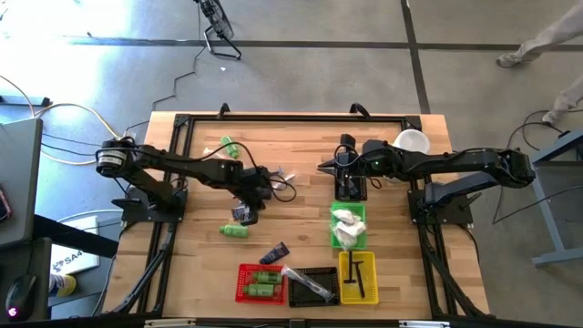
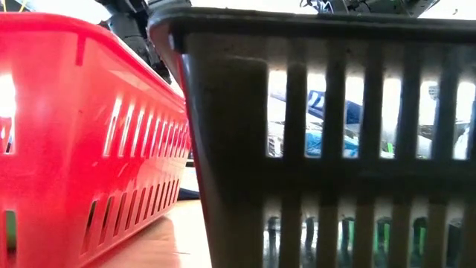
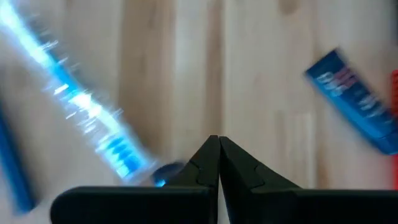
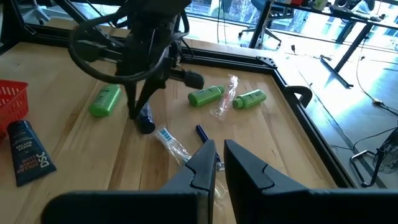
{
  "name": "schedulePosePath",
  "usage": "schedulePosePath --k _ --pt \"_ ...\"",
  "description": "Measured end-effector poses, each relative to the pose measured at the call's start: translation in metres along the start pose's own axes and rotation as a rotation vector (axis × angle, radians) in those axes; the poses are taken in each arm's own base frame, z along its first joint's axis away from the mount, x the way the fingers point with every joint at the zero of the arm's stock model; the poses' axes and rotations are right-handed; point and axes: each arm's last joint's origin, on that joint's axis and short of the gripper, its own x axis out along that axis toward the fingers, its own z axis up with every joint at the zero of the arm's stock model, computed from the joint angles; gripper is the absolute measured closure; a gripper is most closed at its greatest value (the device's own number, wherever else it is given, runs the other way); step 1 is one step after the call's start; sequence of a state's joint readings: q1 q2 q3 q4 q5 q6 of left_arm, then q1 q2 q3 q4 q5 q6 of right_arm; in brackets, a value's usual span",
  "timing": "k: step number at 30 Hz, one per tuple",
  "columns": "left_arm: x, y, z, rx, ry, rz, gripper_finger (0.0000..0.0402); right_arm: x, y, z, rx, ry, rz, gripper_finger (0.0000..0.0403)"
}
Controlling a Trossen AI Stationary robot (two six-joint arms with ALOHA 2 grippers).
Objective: Pick & Place Travel size toiletries
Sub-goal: Put the top blue shaving cream into the top black bin
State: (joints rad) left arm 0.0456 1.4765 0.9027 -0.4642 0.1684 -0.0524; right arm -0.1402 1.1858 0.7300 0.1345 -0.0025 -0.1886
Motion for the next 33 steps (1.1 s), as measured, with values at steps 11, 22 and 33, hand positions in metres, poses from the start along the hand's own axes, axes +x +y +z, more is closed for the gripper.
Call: schedulePosePath --k 11,22,33 --pt "-0.006 0.001 -0.017 -0.004 0.22 0.045 0.04 0.0 0.0 0.0 0.0 0.001 0.0 0.0378" --pt "-0.036 -0.004 -0.037 -0.038 0.354 0.034 0.0401 0.0 0.0 -0.001 0.005 0.014 0.003 0.0378" --pt "-0.05 -0.006 -0.021 0.086 -0.076 0.042 0.0401 0.0 0.0 -0.002 0.011 0.016 0.003 0.0378"
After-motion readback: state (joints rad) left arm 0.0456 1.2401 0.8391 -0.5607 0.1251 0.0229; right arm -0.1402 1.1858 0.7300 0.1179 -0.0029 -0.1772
